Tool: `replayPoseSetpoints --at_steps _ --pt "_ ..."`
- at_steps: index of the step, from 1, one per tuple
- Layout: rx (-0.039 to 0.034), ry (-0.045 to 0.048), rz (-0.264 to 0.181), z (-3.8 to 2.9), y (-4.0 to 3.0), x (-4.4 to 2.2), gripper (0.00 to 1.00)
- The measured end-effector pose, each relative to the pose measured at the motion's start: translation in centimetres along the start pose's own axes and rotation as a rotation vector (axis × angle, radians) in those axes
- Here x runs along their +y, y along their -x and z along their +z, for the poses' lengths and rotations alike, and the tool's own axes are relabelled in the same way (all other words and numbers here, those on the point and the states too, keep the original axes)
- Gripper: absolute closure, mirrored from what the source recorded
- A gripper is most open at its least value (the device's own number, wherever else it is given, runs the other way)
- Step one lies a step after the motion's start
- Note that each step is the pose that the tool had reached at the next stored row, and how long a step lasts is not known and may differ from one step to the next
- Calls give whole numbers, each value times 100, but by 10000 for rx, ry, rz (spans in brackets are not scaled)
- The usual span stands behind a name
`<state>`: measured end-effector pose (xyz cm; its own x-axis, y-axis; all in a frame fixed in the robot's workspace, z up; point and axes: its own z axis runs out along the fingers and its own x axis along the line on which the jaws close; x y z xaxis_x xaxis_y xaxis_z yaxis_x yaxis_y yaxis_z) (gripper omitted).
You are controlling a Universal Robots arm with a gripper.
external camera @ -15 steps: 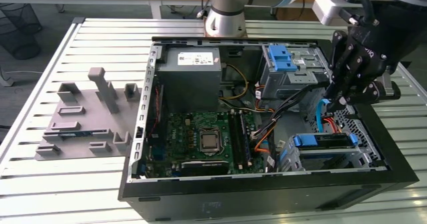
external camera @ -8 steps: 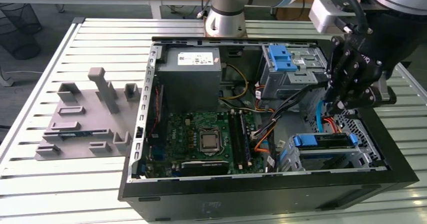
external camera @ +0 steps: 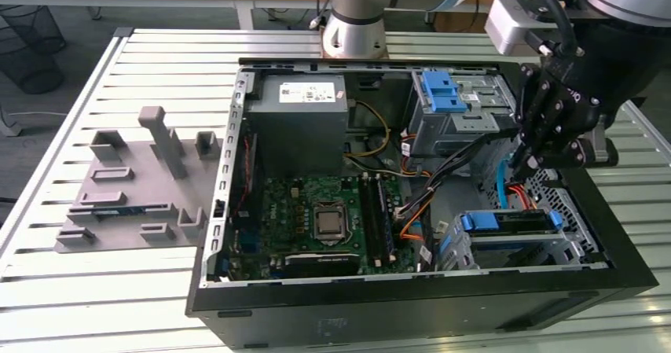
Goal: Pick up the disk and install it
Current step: 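Insert the second disk wire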
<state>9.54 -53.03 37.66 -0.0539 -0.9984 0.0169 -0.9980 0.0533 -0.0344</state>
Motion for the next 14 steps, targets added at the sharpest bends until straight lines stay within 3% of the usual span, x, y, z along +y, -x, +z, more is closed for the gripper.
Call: replayPoseSetpoints --at_steps 7,14 --pt "1 8 13 84 -58 -16 84" --pt "-3 9 12 104 -62 -17 84"
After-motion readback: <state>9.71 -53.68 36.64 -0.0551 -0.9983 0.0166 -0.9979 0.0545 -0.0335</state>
